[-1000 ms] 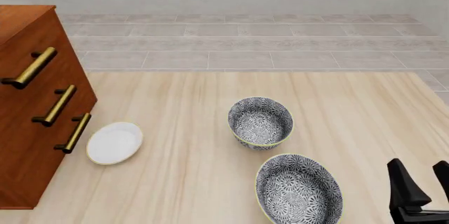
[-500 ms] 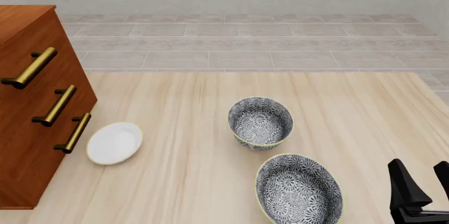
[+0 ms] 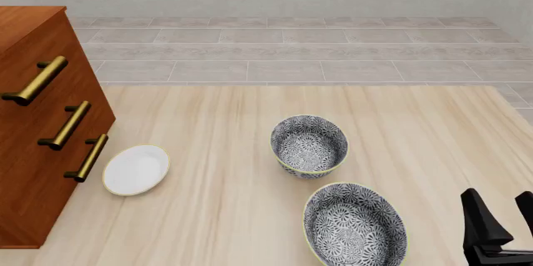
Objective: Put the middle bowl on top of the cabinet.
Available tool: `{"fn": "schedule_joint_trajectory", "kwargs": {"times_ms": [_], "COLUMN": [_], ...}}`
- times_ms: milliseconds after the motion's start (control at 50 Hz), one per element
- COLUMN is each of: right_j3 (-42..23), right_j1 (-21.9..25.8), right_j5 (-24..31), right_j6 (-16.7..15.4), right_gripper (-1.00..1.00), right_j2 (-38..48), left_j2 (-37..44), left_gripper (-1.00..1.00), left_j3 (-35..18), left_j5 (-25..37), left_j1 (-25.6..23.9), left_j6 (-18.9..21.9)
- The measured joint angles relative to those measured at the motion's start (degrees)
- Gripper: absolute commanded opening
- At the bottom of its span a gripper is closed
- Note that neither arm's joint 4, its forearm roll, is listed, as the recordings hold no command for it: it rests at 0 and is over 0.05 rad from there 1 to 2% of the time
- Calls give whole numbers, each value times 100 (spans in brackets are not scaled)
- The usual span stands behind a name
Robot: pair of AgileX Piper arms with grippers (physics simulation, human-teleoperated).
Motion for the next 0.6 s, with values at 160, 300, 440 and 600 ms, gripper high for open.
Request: {"fn": "schedule_joint_trajectory", "kwargs": {"times_ms": [160,300,440,600], "right_j3": [1,2,5,8], "right_j1": [-2,-5,-10,-8], "right_j5": [14,28,35,38], "right_j6": [-4,-9,-9,-10], "right_gripper": [100,100,100,100], "right_j2": [-16,-33,-45,-52], "left_j2": [-22,-49,-71,-79], "left_gripper": [-100,-100,-100,-100], "left_j3": [108,162,201,217], "left_j5": [-74,-115,-145,-166], "left_j1": [28,41,49,51], "left_j6": [-20,-18,-11,7]}}
